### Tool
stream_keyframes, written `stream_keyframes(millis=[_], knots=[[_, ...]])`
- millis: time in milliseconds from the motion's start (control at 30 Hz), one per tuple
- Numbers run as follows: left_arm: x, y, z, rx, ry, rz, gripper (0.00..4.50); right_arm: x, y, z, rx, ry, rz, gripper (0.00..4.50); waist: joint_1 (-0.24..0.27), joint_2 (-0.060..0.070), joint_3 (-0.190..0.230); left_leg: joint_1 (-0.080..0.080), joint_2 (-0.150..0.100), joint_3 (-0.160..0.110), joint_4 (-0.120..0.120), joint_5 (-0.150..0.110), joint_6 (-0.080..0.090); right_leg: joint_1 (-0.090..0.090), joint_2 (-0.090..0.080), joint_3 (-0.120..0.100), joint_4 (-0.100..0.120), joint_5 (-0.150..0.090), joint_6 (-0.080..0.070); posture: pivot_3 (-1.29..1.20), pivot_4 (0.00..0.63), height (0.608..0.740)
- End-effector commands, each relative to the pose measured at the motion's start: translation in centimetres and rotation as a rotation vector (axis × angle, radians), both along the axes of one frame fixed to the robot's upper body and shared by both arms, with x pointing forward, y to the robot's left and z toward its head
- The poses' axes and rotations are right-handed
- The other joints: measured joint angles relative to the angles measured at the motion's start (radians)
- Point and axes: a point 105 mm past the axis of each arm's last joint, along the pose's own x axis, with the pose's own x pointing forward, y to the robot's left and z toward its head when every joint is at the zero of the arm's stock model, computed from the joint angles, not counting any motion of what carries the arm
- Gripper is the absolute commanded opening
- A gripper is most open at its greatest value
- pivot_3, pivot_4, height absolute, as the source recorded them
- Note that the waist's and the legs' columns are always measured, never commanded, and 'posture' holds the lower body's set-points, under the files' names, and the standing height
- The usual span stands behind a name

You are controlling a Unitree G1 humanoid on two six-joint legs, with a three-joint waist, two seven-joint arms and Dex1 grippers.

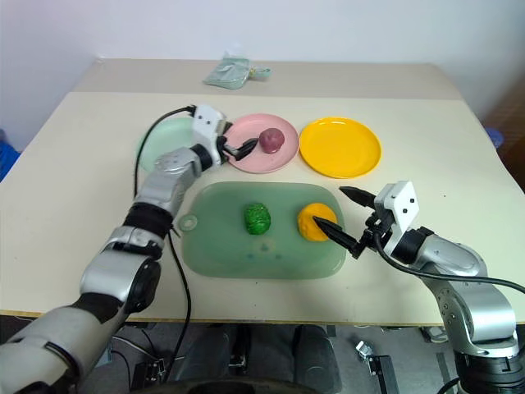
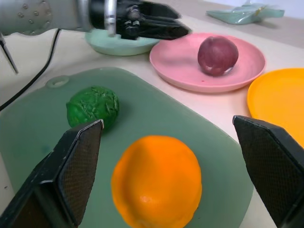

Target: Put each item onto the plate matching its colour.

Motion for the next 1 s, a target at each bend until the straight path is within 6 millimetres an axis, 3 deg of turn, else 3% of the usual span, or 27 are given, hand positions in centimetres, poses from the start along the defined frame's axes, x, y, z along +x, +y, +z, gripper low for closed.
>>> stream_keyframes(millis=[33,133,200,367,633,733,767,833,933,1000], knots=[[-5.0,0.9,2.4,-0.087,-0.085,-0.197,4.46,0.0,0.4,1.5,0.015,-0.042,0.027,4.5,-0.005,0.0,0.0,0.0,0.0,0.0,0.0,0.0,0.0,0.0,0.0,0.0,0.0,0.0,0.0,0.0,0.15,0.74],[-10.2,0.1,0.8,-0.006,-0.056,-0.426,4.46,-0.4,0.4,1.7,0.013,-0.015,0.068,4.5,-0.004,0.001,0.0,0.0,0.001,0.0,0.0,0.0,-0.001,0.0,-0.001,0.001,0.0,0.0,0.0,0.0,0.15,0.74],[-12.4,-0.5,-0.4,0.051,-0.013,-0.531,4.46,-0.8,0.2,1.4,-0.009,0.009,0.091,4.5,0.005,0.001,0.0,0.0,0.0,-0.002,0.0,0.0,-0.001,0.001,-0.001,0.001,-0.001,0.0,-0.001,0.0,0.15,0.74],[-14.2,-3.0,-1.8,0.133,0.042,-0.667,4.46,-1.6,-0.9,0.6,-0.072,0.048,0.092,4.5,0.027,0.002,0.0,0.002,-0.001,-0.004,0.001,-0.001,0.0,0.005,-0.003,0.002,-0.003,0.0,-0.001,0.0,0.15,0.74],[-13.1,-4.9,-4.1,0.262,0.071,-0.689,4.46,-2.4,-1.5,0.5,-0.1,0.041,0.055,4.5,0.024,0.002,0.0,0.001,-0.001,-0.003,0.001,0.0,0.0,0.003,-0.001,0.002,-0.002,0.0,-0.001,0.0,0.15,0.74],[-12.7,-4.8,-4.0,0.256,0.071,-0.683,3.64,-2.6,-1.7,0.5,-0.104,0.037,0.042,4.5,0.024,0.002,0.0,0.001,-0.001,-0.003,0.001,-0.001,0.001,0.003,-0.001,0.002,-0.002,0.0,-0.001,0.0,0.15,0.74],[-12.6,-4.6,-3.9,0.257,0.067,-0.679,3.15,-2.6,-1.8,0.5,-0.104,0.036,0.04,4.5,0.024,0.002,0.0,0.001,-0.001,-0.003,0.001,-0.001,0.001,0.003,-0.001,0.002,-0.002,0.0,-0.001,0.0,0.15,0.74],[-12.0,-4.0,-3.3,0.227,0.053,-0.629,2.29,-2.5,-1.8,0.5,-0.104,0.032,0.036,4.5,0.025,0.002,0.0,0.001,-0.001,-0.003,0.001,-0.001,0.001,0.003,-0.001,0.002,-0.002,0.0,-0.001,0.0,0.15,0.74],[-10.2,-2.3,-0.6,0.053,0.034,-0.488,2.29,-2.2,-1.8,0.6,-0.098,0.014,0.033,4.5,0.024,0.002,0.0,0.001,-0.001,-0.003,0.001,-0.001,0.001,0.003,-0.001,0.002,-0.002,0.0,-0.001,0.0,0.15,0.74],[-7.8,0.0,1.3,-0.032,-0.032,-0.289,2.29,-1.9,-1.8,0.7,-0.092,-0.001,0.03,4.5,0.024,0.002,0.0,0.001,0.0,-0.003,0.001,-0.001,0.001,0.003,-0.001,0.002,-0.002,0.0,-0.001,0.0,0.15,0.74]])
